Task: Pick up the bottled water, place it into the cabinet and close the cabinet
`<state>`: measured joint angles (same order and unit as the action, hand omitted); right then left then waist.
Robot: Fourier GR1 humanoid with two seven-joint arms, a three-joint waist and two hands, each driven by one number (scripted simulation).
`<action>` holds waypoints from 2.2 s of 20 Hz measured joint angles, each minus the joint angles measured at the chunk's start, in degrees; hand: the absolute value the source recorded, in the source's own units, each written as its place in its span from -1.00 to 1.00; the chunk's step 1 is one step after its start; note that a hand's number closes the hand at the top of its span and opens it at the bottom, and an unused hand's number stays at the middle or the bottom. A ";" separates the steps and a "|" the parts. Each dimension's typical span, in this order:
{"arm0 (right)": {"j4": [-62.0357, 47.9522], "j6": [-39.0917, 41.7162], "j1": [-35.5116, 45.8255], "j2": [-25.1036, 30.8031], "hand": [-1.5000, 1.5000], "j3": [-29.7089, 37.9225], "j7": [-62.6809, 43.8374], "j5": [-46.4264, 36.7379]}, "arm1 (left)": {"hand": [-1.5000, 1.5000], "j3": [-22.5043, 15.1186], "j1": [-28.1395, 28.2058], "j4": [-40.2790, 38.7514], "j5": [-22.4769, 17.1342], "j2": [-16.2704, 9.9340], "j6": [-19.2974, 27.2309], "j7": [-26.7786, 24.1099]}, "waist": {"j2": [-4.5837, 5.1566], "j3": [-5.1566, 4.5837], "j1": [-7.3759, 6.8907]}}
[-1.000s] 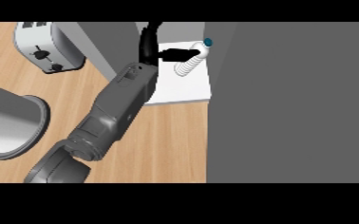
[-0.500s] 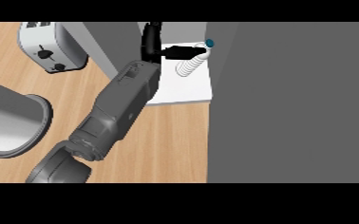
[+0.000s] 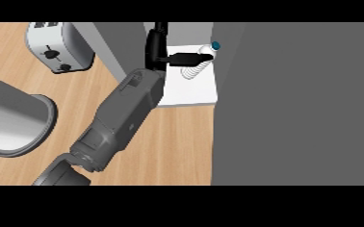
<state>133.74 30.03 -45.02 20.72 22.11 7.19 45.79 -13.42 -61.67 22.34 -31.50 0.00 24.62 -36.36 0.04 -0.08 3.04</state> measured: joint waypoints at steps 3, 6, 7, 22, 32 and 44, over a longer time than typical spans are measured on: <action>0.05 -1.11 0.92 0.22 -1.00 -0.05 -0.91 0.12 | -1.00 -3.64 3.47 5.12 -2.46 0.00 -0.14 1.14 | -0.15 0.00 -0.60; -0.07 -0.58 0.73 -0.39 -1.00 0.40 -0.84 0.19 | -1.00 -8.11 8.19 11.53 -4.68 0.00 1.01 2.00 | -0.34 0.01 -1.07; -0.09 -1.01 1.13 -0.36 -1.00 0.42 -1.11 0.20 | -1.00 -9.53 10.17 13.74 -5.10 0.00 1.25 2.05 | -0.38 0.01 -1.43; 0.17 -0.66 0.89 -1.31 1.00 1.28 -2.22 0.54 | 1.00 -25.69 40.68 48.61 -2.82 -2.24 6.13 3.68 | -0.55 0.03 -3.37; 0.46 4.24 0.34 0.96 1.00 -1.81 -4.05 0.46 | 1.00 -31.24 56.06 67.72 -0.49 -15.03 3.18 5.01 | -0.47 0.01 -3.27; 1.21 13.54 -1.58 3.39 1.00 -8.28 -4.58 -0.16 | -1.00 -22.31 66.51 79.15 -5.15 -31.80 -4.64 3.86 | -0.71 -0.12 -2.86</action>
<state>134.95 43.57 -46.60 24.11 13.84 2.61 45.63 -35.73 4.84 101.49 -36.65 -31.79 19.98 -32.50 -0.67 -0.20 0.18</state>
